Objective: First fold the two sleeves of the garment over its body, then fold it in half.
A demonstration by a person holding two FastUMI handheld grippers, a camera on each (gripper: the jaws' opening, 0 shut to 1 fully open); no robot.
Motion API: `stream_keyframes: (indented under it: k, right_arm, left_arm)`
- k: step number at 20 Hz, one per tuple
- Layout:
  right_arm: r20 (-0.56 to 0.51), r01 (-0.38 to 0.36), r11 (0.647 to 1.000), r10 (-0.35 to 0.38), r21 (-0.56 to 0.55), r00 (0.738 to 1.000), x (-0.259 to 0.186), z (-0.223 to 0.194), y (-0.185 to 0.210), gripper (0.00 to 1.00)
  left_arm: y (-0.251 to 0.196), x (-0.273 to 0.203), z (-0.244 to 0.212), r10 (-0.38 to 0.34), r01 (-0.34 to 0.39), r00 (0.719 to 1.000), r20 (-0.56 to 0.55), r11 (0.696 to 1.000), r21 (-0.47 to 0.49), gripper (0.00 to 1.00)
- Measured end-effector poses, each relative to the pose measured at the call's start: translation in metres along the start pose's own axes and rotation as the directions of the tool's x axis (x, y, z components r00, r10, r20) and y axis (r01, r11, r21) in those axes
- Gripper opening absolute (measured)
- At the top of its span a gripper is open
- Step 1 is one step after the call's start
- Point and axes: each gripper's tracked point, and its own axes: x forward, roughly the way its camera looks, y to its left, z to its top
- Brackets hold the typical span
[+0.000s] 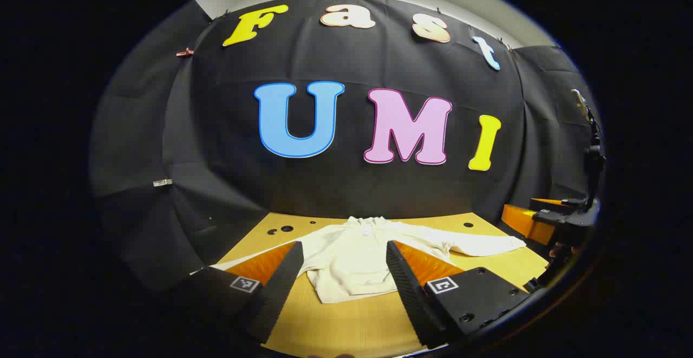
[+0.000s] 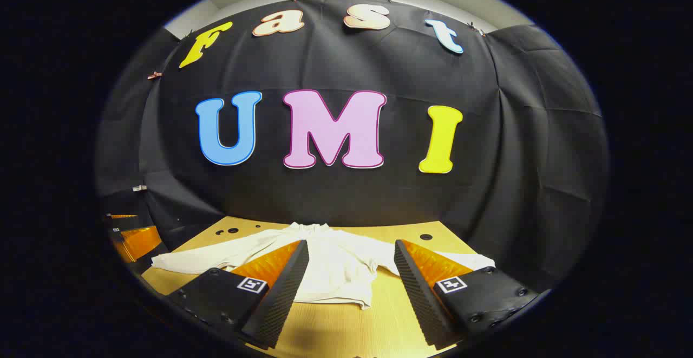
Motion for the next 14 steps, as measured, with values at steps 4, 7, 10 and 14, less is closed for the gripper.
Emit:
stream_keyframes:
  k: [4,7,10,14]
  right_arm:
    - [-0.034,0.013,1.0,-0.012,0.016,0.999,0.003,0.002,-0.003,0.97]
    - [-0.051,0.02,1.0,-0.019,0.02,0.999,0.012,0.005,-0.009,0.97]
    - [-0.057,0.015,1.0,-0.014,0.017,0.998,0.017,0.001,-0.013,0.97]
    - [-0.071,0.019,0.999,-0.017,0.03,0.997,0.024,-0.003,-0.016,0.97]
  left_arm:
    - [-0.002,0.011,0.003,-0.003,0.003,1.0,-0.002,1.0,-0.003,0.96]
    - [0.001,0.018,0.003,0.005,-0.005,1.0,-0.003,1.0,0.009,0.96]
    - [0.005,0.023,0.002,0.015,-0.015,1.0,-0.007,1.0,0.02,0.96]
    - [0.009,0.03,-0.001,0.028,-0.028,0.999,-0.024,1.0,0.001,0.96]
